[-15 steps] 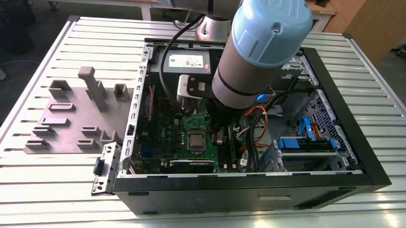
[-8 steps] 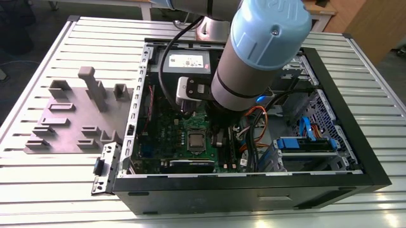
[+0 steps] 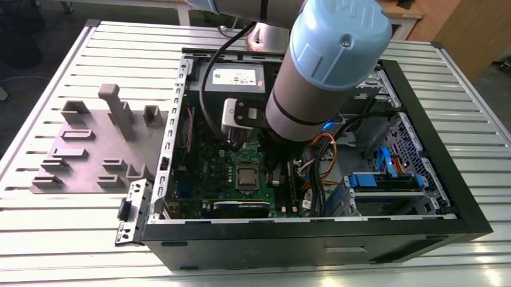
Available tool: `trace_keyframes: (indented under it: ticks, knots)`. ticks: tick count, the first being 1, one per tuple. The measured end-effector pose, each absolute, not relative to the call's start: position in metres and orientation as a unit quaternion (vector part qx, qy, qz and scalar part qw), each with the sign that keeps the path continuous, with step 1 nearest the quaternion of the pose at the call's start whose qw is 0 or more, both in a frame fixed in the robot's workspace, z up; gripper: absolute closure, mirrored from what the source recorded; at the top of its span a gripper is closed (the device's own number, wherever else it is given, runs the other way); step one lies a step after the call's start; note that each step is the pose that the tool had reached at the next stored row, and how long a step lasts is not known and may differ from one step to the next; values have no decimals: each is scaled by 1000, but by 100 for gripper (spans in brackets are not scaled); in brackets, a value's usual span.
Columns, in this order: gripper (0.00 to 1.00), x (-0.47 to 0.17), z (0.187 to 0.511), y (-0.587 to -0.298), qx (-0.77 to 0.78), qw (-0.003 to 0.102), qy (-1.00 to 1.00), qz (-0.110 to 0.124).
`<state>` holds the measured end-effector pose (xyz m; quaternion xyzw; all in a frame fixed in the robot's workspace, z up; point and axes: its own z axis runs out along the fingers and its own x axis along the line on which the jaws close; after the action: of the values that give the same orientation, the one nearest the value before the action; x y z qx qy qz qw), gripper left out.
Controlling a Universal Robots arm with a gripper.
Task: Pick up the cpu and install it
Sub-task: 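Install the first cpu locking lever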
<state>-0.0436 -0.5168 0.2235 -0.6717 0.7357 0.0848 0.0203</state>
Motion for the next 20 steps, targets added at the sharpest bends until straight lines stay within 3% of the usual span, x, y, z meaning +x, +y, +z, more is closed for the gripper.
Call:
trace_keyframes:
  ticks: [20]
  knots:
    - [89, -45, 215, -523, -672, 19, 735, 83]
